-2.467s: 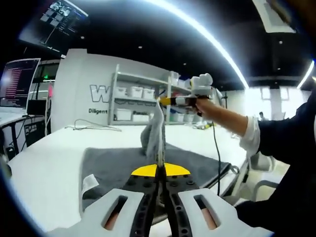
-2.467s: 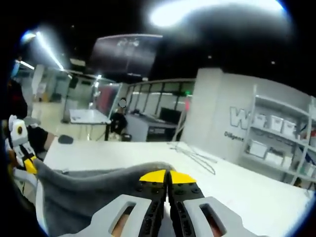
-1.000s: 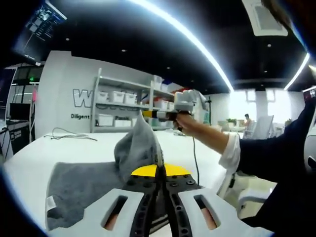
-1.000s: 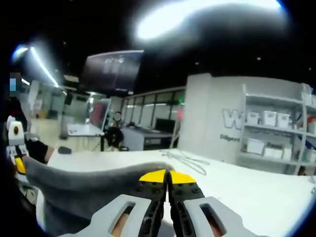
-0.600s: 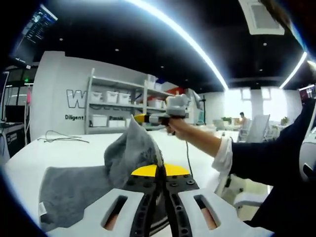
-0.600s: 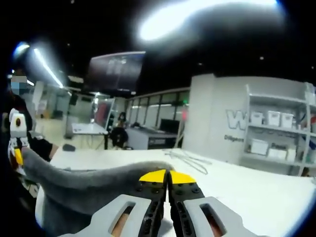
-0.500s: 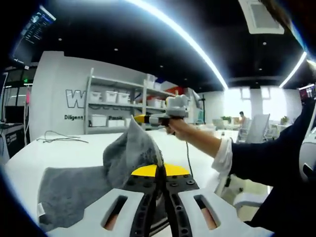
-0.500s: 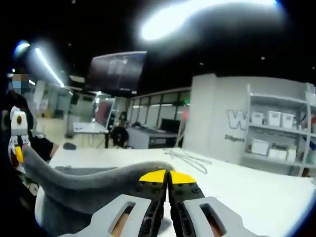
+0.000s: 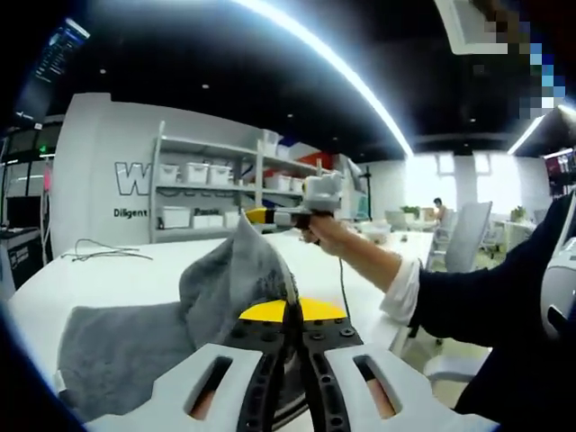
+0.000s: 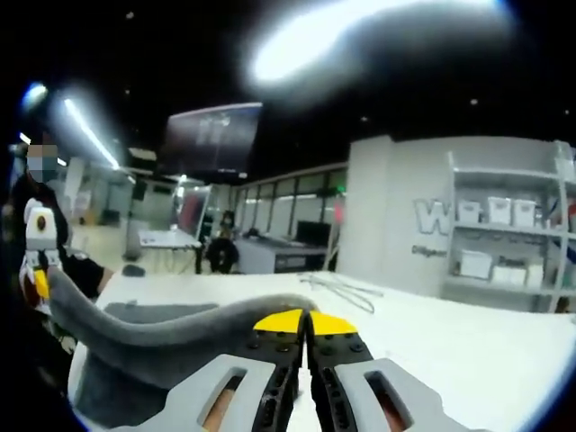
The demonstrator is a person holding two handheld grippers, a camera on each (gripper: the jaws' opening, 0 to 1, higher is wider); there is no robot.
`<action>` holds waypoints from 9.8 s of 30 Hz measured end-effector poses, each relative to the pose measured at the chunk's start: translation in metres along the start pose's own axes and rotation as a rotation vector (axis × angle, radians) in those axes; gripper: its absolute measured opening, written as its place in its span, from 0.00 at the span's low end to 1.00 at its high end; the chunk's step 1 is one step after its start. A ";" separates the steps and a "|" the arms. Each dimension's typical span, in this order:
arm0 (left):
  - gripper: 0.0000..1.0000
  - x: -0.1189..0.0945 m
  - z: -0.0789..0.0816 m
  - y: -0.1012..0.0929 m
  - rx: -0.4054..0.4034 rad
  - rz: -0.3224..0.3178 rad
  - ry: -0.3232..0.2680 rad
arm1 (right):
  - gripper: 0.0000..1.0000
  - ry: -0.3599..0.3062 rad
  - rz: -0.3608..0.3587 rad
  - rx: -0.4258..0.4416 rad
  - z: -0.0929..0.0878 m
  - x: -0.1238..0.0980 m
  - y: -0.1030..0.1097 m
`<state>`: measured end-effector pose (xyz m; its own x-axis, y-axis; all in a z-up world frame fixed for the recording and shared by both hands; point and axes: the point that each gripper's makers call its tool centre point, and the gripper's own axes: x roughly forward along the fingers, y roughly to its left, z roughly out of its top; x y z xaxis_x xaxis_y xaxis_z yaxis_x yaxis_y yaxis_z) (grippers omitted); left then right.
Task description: Open the folded towel by lifting each exposed corner and separating the folded layers until the towel lies flat within the target outline without major curled edges
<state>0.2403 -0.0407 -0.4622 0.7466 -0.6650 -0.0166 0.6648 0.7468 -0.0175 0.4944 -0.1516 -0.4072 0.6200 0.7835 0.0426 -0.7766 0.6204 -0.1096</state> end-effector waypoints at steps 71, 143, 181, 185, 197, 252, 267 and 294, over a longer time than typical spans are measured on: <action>0.02 0.093 -0.008 -0.104 0.034 -0.222 0.008 | 0.00 -0.003 -0.177 -0.082 -0.033 -0.052 -0.083; 0.02 0.177 0.001 -0.170 0.036 -0.374 0.006 | 0.00 0.030 -0.280 -0.020 -0.056 -0.121 -0.169; 0.02 0.215 -0.012 -0.208 -0.045 -0.432 0.042 | 0.00 0.207 -0.365 -0.131 -0.089 -0.150 -0.200; 0.02 0.217 -0.015 -0.211 -0.047 -0.436 0.048 | 0.00 0.230 -0.370 -0.156 -0.092 -0.150 -0.200; 0.02 0.227 -0.023 -0.217 -0.063 -0.445 0.067 | 0.00 0.251 -0.389 -0.130 -0.102 -0.155 -0.209; 0.32 0.236 -0.051 -0.188 0.102 -0.417 0.170 | 0.00 0.411 -0.498 -0.115 -0.142 -0.197 -0.235; 0.32 0.245 -0.063 -0.119 0.197 -0.332 0.288 | 0.00 0.338 -0.524 -0.233 -0.112 -0.204 -0.228; 0.39 0.341 -0.056 -0.075 0.217 -0.365 0.382 | 0.09 0.278 -0.465 -0.102 -0.080 -0.220 -0.190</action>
<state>0.4434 -0.3239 -0.5227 0.4329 -0.8032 -0.4092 0.8978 0.4252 0.1149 0.5148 -0.4450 -0.4748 0.9123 0.3800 -0.1525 -0.4071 0.8818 -0.2380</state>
